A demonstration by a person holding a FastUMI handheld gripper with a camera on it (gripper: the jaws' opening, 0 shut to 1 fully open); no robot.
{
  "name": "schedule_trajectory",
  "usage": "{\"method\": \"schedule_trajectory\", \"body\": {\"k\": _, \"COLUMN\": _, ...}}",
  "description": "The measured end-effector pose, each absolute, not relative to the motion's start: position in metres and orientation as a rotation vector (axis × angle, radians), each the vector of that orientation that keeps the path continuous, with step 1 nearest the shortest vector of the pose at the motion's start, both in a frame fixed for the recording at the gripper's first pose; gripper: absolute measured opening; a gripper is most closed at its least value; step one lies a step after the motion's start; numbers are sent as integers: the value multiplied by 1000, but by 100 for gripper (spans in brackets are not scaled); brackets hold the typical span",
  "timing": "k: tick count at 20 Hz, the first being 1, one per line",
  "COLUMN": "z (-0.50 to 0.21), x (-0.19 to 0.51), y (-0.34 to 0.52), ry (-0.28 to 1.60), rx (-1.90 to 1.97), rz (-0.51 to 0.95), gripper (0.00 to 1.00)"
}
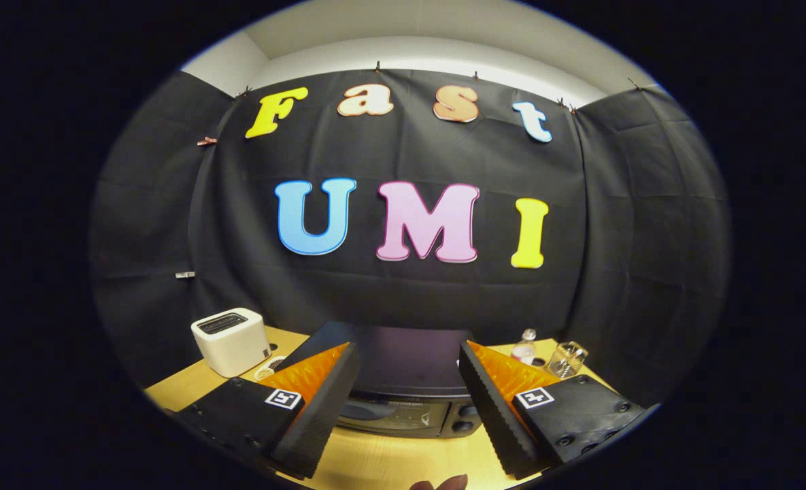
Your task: Open the toaster oven, put the food inside, and close the toaster oven door.
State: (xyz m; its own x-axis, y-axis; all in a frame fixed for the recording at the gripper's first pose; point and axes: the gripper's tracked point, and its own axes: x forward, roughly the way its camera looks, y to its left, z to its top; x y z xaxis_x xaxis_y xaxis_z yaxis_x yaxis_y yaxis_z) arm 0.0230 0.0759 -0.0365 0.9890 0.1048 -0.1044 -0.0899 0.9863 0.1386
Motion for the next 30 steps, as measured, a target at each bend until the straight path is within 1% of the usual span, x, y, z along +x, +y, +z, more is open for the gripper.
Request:
{"method": "schedule_trajectory", "body": {"k": 7, "z": -106, "x": 52, "y": 119, "ry": 266, "rx": 117, "rz": 115, "gripper": 98}}
{"method": "schedule_trajectory", "body": {"k": 13, "z": -148, "x": 75, "y": 140, "ry": 364, "rx": 82, "rz": 102, "gripper": 98}}
{"method": "schedule_trajectory", "body": {"k": 17, "z": -146, "x": 79, "y": 143, "ry": 365, "rx": 91, "rz": 69, "gripper": 97}}
{"method": "schedule_trajectory", "body": {"k": 20, "z": -156, "x": 80, "y": 144, "ry": 379, "rx": 108, "rz": 53, "gripper": 99}}
{"method": "schedule_trajectory", "body": {"k": 22, "z": -160, "x": 77, "y": 141, "ry": 399, "rx": 135, "rz": 40, "gripper": 99}}
{"method": "schedule_trajectory", "body": {"k": 30, "z": -168, "x": 38, "y": 141, "ry": 419, "rx": 115, "rz": 48, "gripper": 99}}
